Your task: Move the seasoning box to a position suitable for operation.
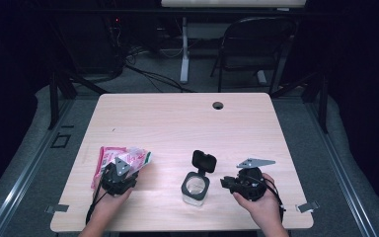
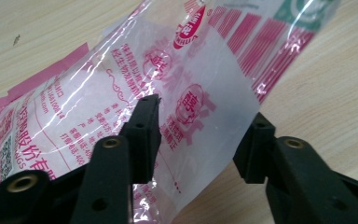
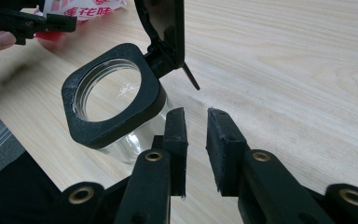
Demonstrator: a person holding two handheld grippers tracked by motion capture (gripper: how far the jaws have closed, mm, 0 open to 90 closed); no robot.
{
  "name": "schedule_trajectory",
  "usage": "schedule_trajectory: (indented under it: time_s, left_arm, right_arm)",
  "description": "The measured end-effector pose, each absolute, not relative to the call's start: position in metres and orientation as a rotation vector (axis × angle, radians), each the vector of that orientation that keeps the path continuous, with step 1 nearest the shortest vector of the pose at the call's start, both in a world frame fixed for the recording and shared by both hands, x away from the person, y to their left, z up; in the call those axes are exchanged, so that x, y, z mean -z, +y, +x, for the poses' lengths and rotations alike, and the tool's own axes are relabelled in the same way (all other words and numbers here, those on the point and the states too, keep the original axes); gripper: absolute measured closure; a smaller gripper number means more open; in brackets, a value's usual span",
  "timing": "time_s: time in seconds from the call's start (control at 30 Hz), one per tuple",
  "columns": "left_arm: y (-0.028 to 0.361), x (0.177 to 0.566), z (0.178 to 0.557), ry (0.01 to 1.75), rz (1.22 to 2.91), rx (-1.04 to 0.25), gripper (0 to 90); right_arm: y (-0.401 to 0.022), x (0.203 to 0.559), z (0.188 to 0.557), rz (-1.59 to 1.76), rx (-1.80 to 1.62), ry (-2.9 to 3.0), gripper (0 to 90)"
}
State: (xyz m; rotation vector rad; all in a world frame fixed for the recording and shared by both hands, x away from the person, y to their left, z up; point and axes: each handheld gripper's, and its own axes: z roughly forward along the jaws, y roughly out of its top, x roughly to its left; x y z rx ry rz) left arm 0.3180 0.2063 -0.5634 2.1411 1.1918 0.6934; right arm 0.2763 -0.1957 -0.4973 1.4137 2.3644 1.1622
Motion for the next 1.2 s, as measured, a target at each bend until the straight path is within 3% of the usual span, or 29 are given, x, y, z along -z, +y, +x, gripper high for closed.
schedule_trajectory:
  time_s: [0.63,1.2]
  left_arm:
    - [0.228,0.56,0.328,1.266,2.085,-0.57,87.2]
    - [0.234,0.552,0.328,1.277,2.072,-0.566,90.0]
  right_arm:
    - [-0.203,0.499,0.275,1.43,-1.172,2.345,78.0]
    - [-0.205,0.499,0.275,1.438,-1.163,2.342,77.9]
